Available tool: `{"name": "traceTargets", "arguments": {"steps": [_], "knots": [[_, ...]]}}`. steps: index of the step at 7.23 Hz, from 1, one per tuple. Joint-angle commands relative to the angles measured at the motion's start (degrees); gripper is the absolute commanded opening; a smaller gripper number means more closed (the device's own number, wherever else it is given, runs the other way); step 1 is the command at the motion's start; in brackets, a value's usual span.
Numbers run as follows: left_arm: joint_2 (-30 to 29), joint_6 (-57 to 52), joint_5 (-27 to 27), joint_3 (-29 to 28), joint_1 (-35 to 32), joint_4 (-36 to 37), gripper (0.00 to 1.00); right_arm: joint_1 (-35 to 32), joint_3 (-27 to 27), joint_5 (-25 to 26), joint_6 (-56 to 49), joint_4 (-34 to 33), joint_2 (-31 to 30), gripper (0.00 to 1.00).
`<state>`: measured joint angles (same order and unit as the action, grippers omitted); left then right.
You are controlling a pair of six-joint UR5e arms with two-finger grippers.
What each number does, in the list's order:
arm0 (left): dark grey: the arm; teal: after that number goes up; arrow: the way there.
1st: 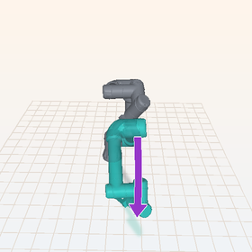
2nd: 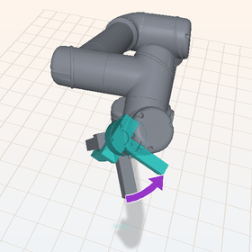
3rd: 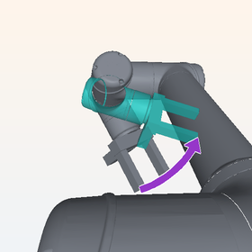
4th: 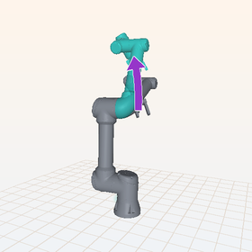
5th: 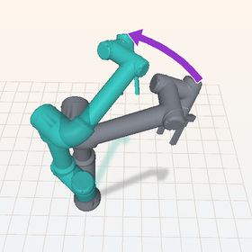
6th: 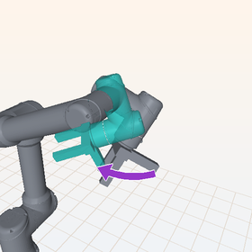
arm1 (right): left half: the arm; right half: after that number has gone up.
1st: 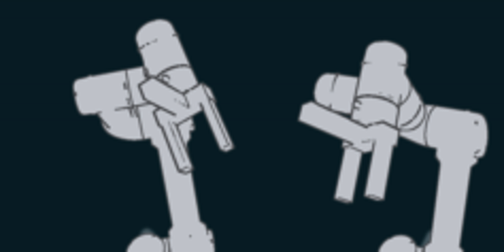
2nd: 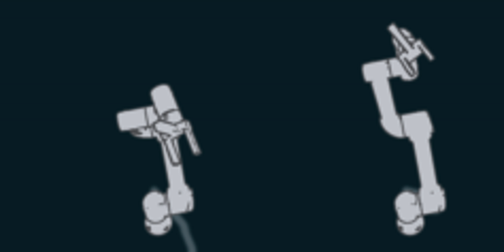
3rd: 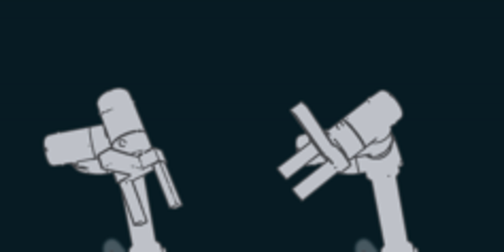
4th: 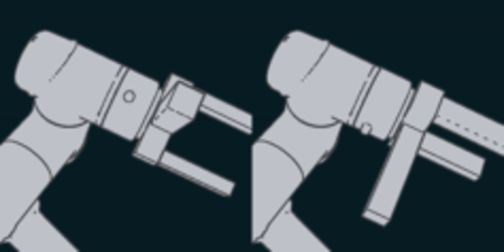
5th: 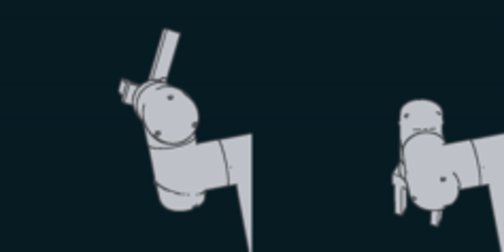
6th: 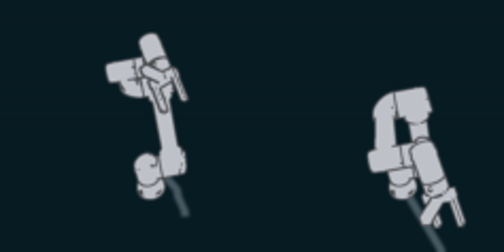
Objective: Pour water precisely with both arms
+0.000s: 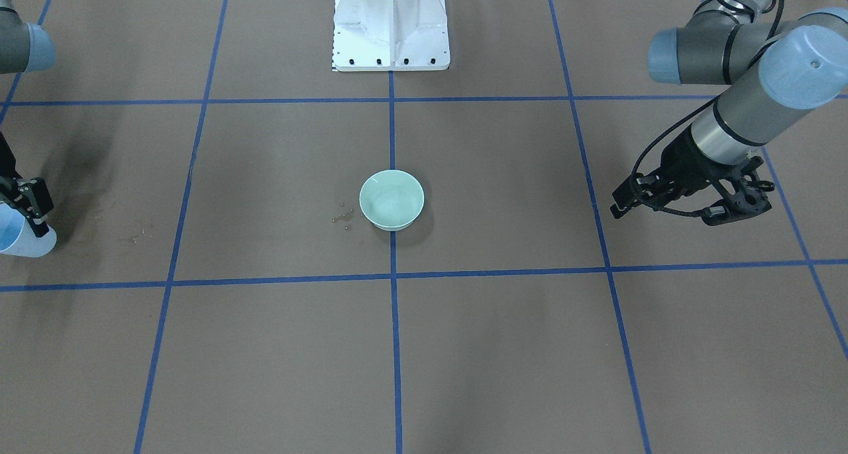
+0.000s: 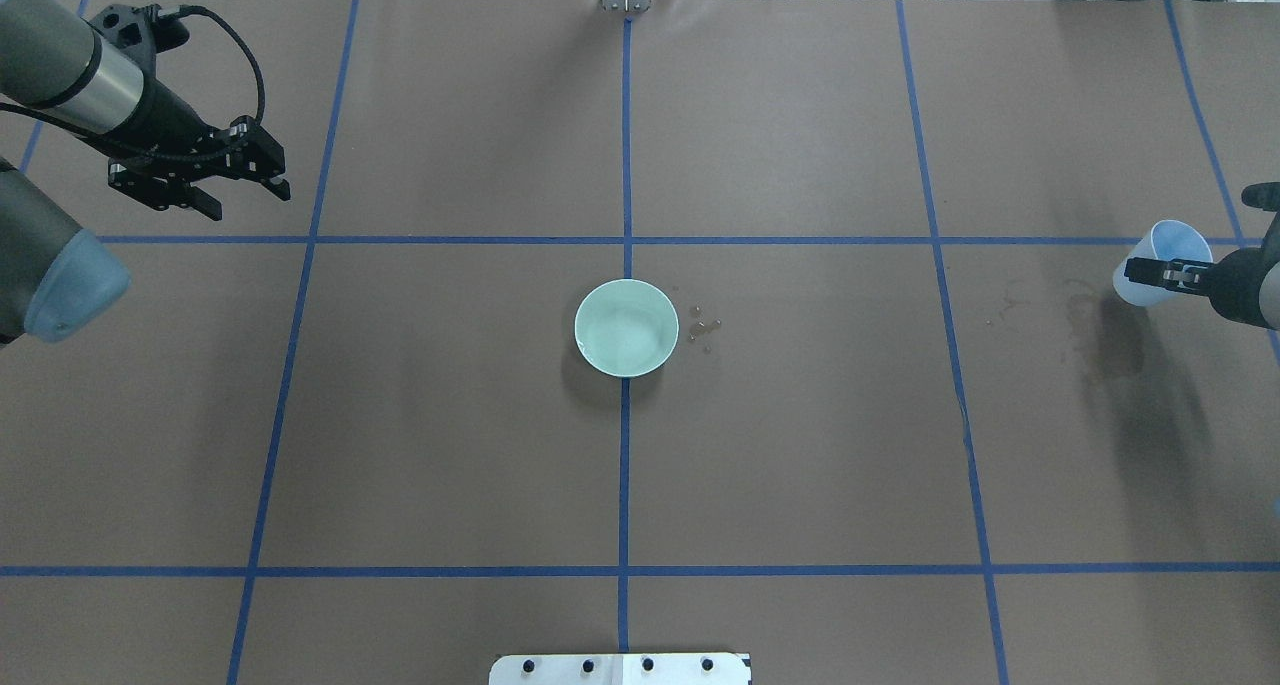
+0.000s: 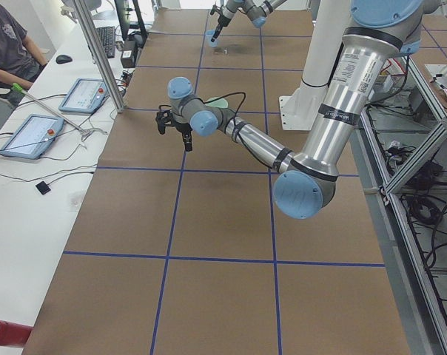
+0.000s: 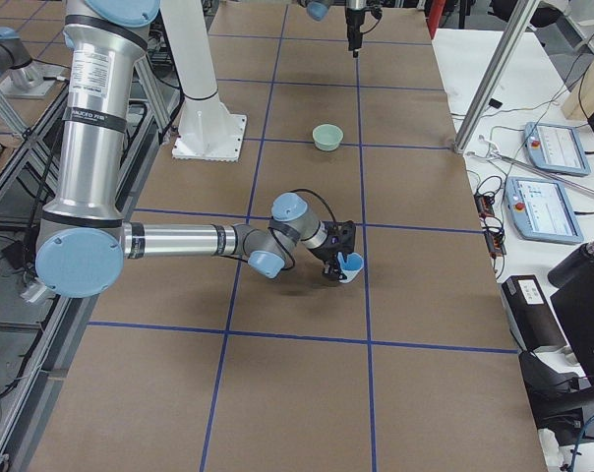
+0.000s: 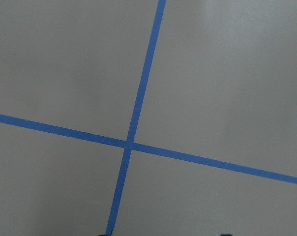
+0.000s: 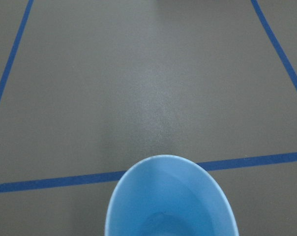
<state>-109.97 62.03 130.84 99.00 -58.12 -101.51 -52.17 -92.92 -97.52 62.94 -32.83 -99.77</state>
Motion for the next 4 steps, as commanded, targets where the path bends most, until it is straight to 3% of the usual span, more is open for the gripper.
{"name": "traceTargets", "arguments": {"steps": [1, 2, 4], "knots": [[0.2, 0.89, -0.05, 0.58, 0.02, 0.0, 0.81, 0.05, 0.72, 0.4, 4.18, 0.04, 0.02, 0.52], [0.29, 0.9, -0.05, 0.5, 0.02, 0.0, 0.81, 0.05, 1.33, 1.1, 4.2, 0.13, 0.02, 0.63], [0.2, 0.81, -0.05, 0.05, 0.2, 0.0, 0.81, 0.05, 2.39, 1.2, 6.21, 0.04, 0.89, 0.97]]}}
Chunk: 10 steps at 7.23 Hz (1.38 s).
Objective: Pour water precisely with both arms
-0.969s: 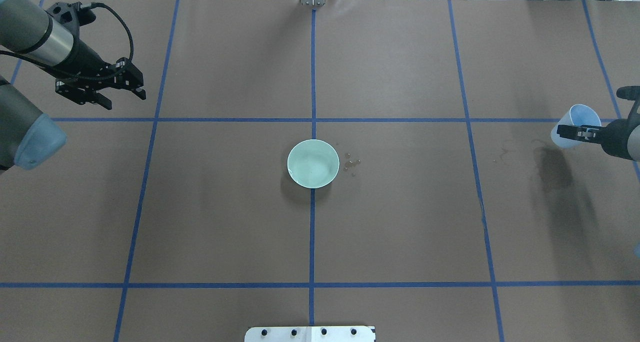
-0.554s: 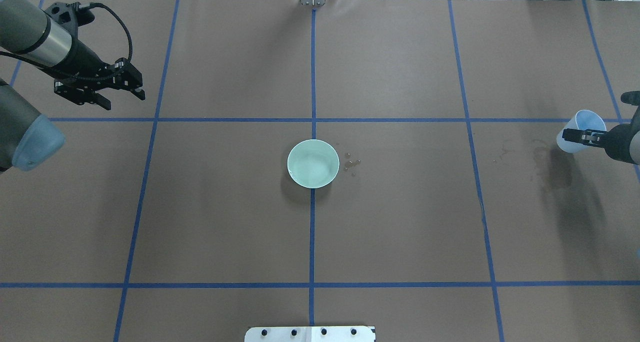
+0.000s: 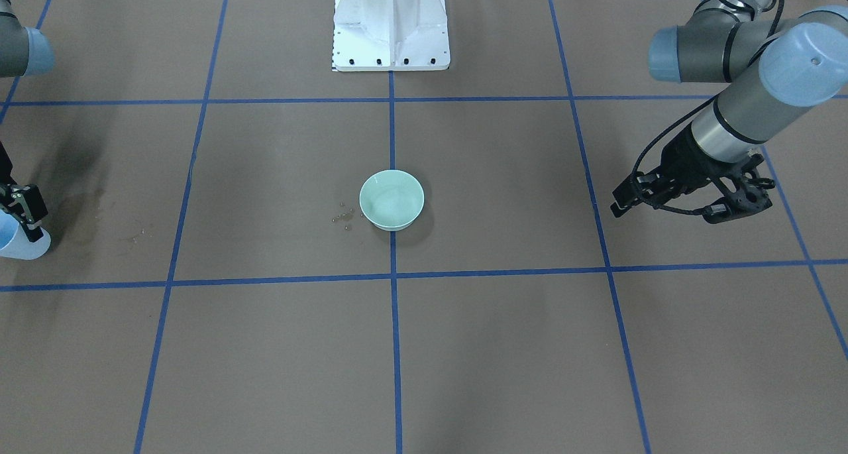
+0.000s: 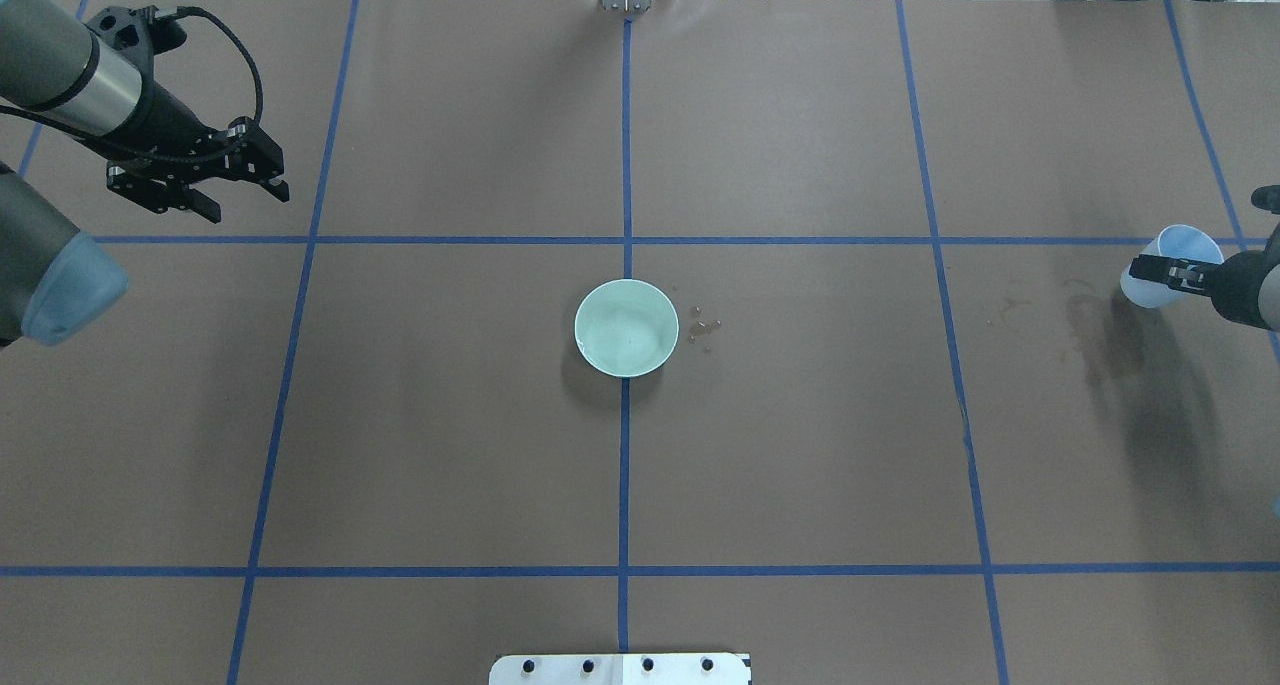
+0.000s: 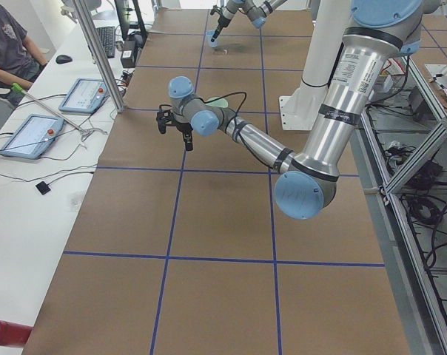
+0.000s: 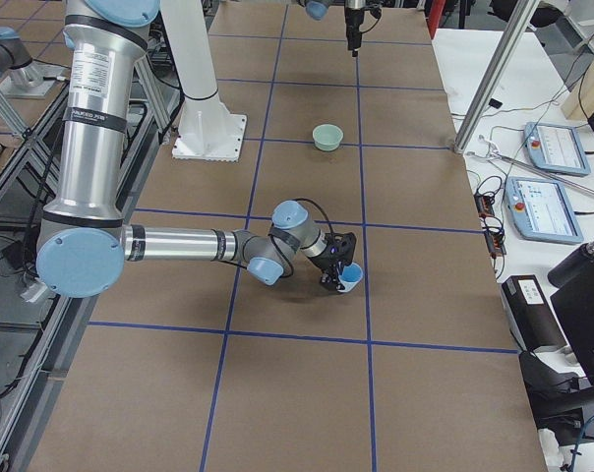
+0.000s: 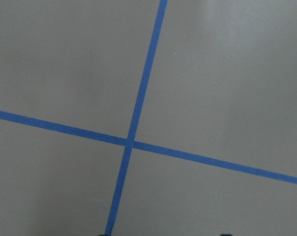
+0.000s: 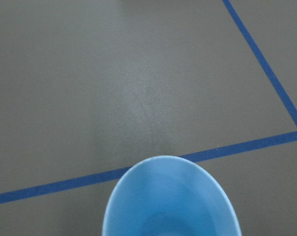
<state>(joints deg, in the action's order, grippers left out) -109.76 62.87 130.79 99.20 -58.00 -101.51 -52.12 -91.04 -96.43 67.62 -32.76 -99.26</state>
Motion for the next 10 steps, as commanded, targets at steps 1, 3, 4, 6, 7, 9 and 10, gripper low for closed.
{"name": "traceTargets", "arguments": {"steps": [1, 3, 4, 6, 7, 9, 10], "knots": [[-0.02, -0.03, 0.0, -0.15, 0.09, 0.0, 0.81, 0.01, 0.6, 0.1, 1.55, -0.02, 0.39, 0.97], [-0.54, 0.06, 0.0, -0.41, 0.17, 0.09, 0.81, 0.01, 0.16, 0.01, 1.29, -0.02, 0.13, 0.99], [-0.81, 0.15, 0.0, -0.41, 0.17, 0.09, 0.81, -0.34, -3.06, -0.94, 0.67, -0.2, -0.75, 0.99], [-3.86, 0.32, -0.18, -1.28, 1.57, 2.44, 0.81, -4.52, -6.77, -6.54, -3.08, -0.63, -3.56, 0.99], [-7.28, 4.67, -0.61, -3.47, 4.71, 2.98, 0.81, -10.83, -7.05, -14.32, -7.81, -1.16, -3.83, 0.99], [-16.32, 12.25, -5.53, -8.03, 11.83, 3.25, 0.81, -19.83, -8.36, -22.71, -18.87, -10.24, -1.65, 0.99], [-20.72, 13.06, -5.63, -11.71, 14.39, 2.99, 0.81, -22.56, -9.93, -27.01, -27.11, -19.79, 1.5, 0.99]]}}
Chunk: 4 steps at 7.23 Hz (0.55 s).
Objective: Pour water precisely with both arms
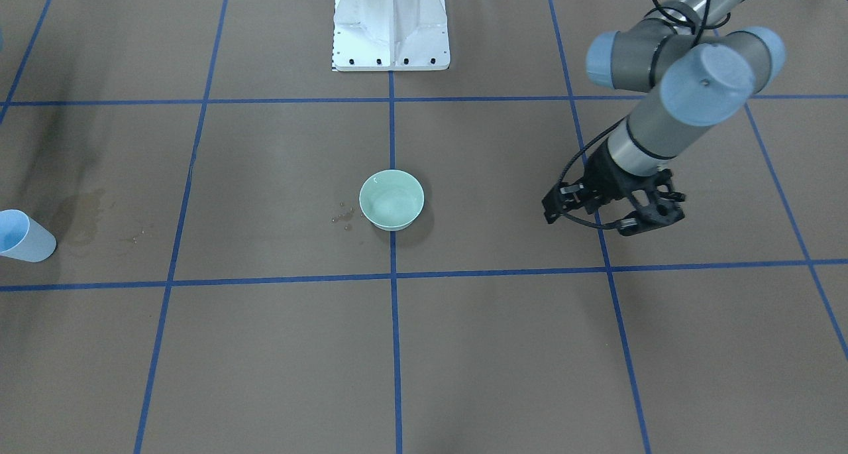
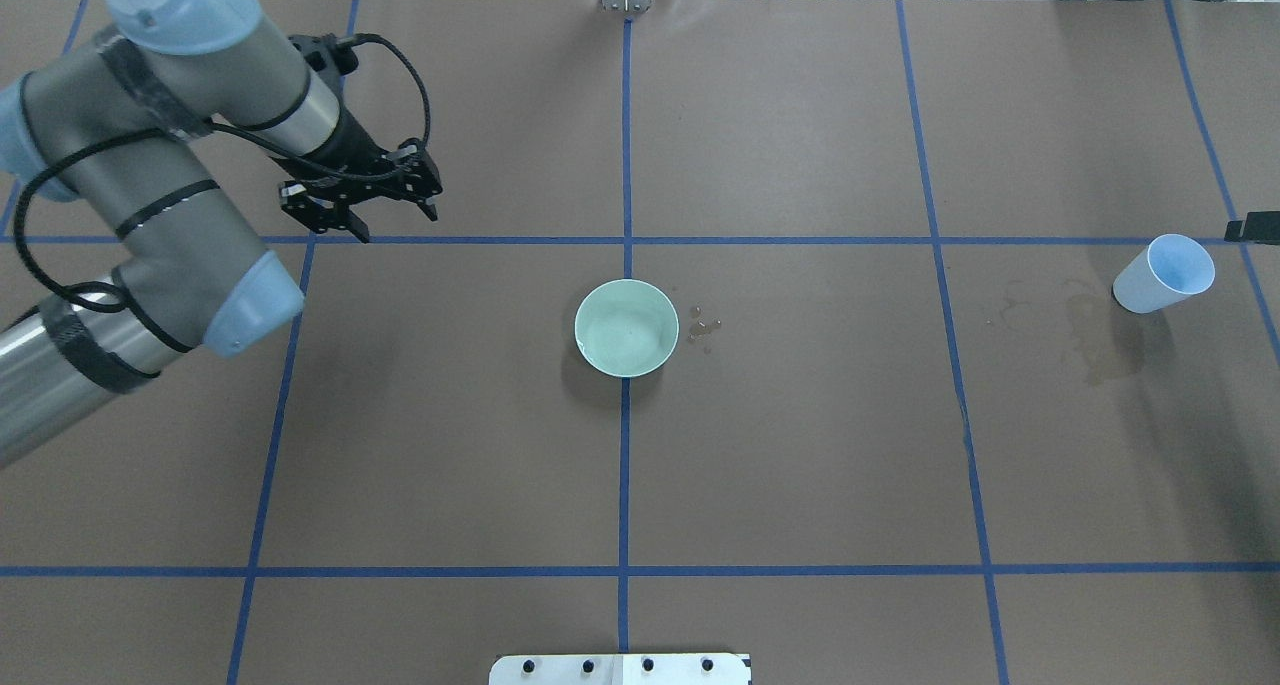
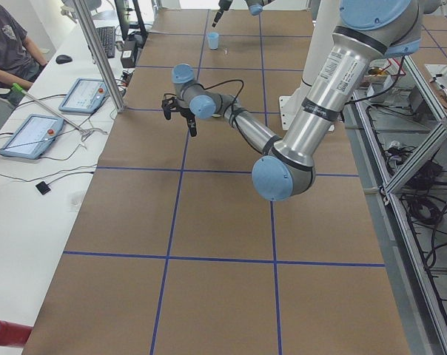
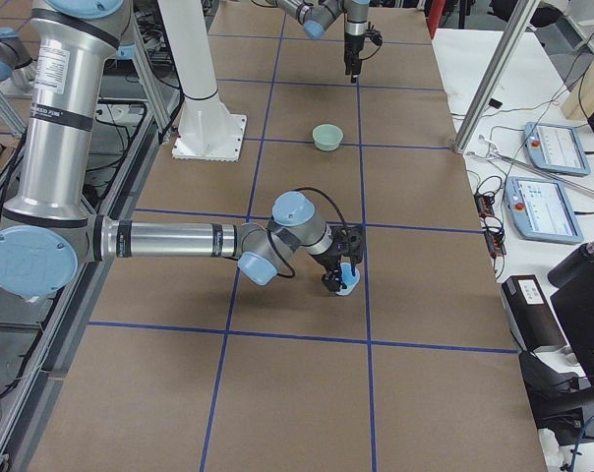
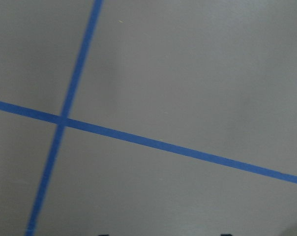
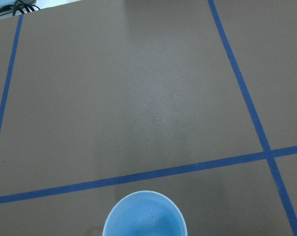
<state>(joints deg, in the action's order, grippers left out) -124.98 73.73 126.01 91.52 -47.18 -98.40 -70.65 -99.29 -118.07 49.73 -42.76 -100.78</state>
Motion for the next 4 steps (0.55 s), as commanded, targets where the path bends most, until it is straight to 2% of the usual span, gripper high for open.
{"name": "traceTargets", "arguments": {"steps": [1, 2, 4], "knots": [[-7.36, 2.21, -2.69, -5.2, 6.89, -0.39, 0.81, -7.27, -2.39, -11.34, -17.13, -17.45, 4.96, 0.99], [-9.12, 2.12, -5.66, -6.43, 10.23, -0.48, 0.81, -9.92, -2.4, -16.09, -23.13, -23.45, 6.72, 0.99], [-10.28, 2.29, -6.92, -11.69, 13.07, -5.37, 0.8, -11.17, -2.58, -17.11, -34.13, -30.42, 7.27, 0.99]]}}
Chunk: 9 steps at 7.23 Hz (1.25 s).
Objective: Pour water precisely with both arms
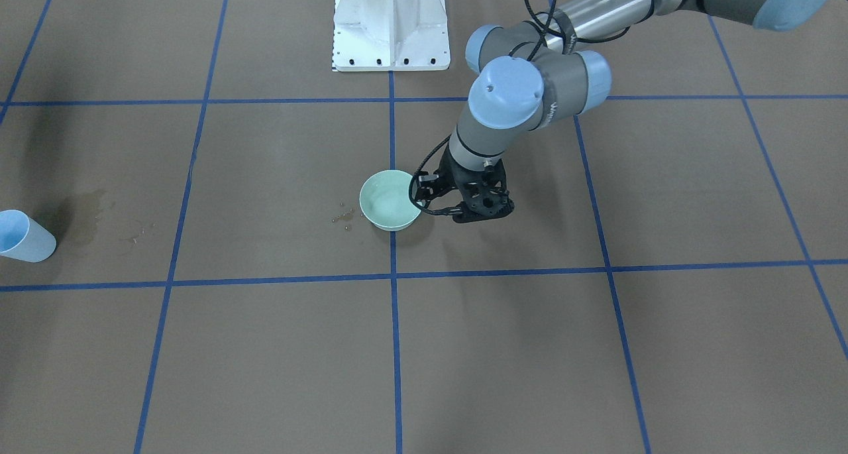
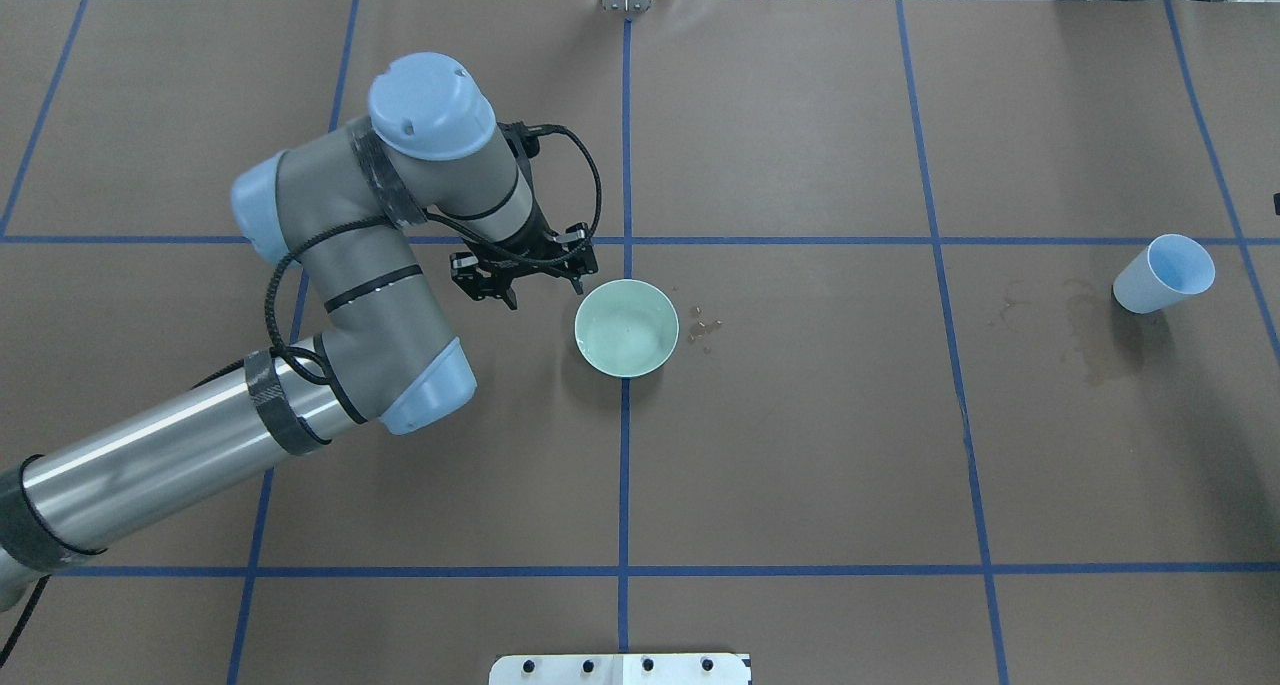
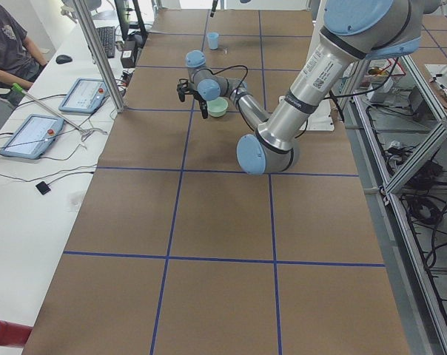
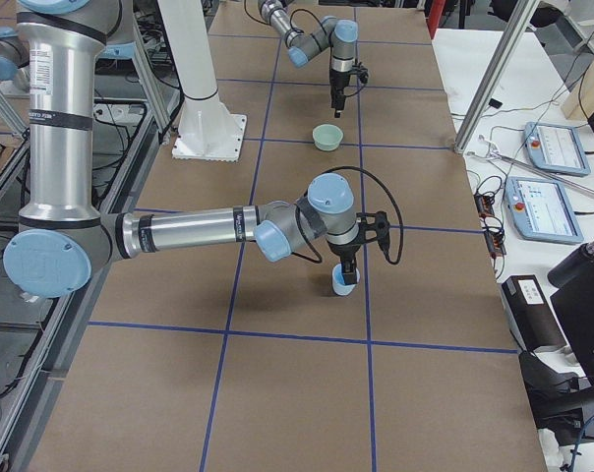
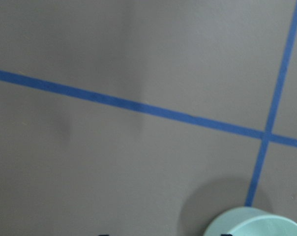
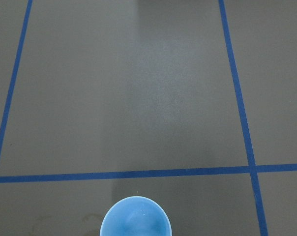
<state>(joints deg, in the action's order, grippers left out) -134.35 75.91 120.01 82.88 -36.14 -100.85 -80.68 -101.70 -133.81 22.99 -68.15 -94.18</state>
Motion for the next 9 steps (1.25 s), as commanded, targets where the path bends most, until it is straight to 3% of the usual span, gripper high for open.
{"name": "traceTargets", "arguments": {"steps": [1, 3, 6, 7, 8, 9], "knots": [[-0.92, 0.03, -0.92, -5.07, 2.9, -4.95, 0.75, -1.67, -0.51, -1.37, -8.3, -6.45, 1.8, 0.99], [-0.92, -0.32, -0.92, -5.27, 2.91, -5.76, 0.0, -1.85, -0.95, -1.37, -8.31, -6.47, 1.29, 0.99], [-1.09, -0.23, -0.48, -3.44, 1.87, -7.42, 0.0, -2.46, -1.83, -2.33, -8.31, -6.47, 0.49, 0.99], [0.56, -0.67, 2.22, -0.73, -1.27, -7.43, 0.0, -2.46, -1.74, -2.25, -8.23, -6.47, 0.49, 0.99], [5.97, -4.33, 8.16, 3.04, -5.13, -7.52, 0.0, -2.46, -1.74, -2.25, -8.23, -6.47, 0.75, 0.99], [14.38, -11.06, 10.57, 8.65, -8.83, -7.52, 0.0, -2.46, -1.66, -2.25, -8.23, -6.47, 0.84, 0.99]]}}
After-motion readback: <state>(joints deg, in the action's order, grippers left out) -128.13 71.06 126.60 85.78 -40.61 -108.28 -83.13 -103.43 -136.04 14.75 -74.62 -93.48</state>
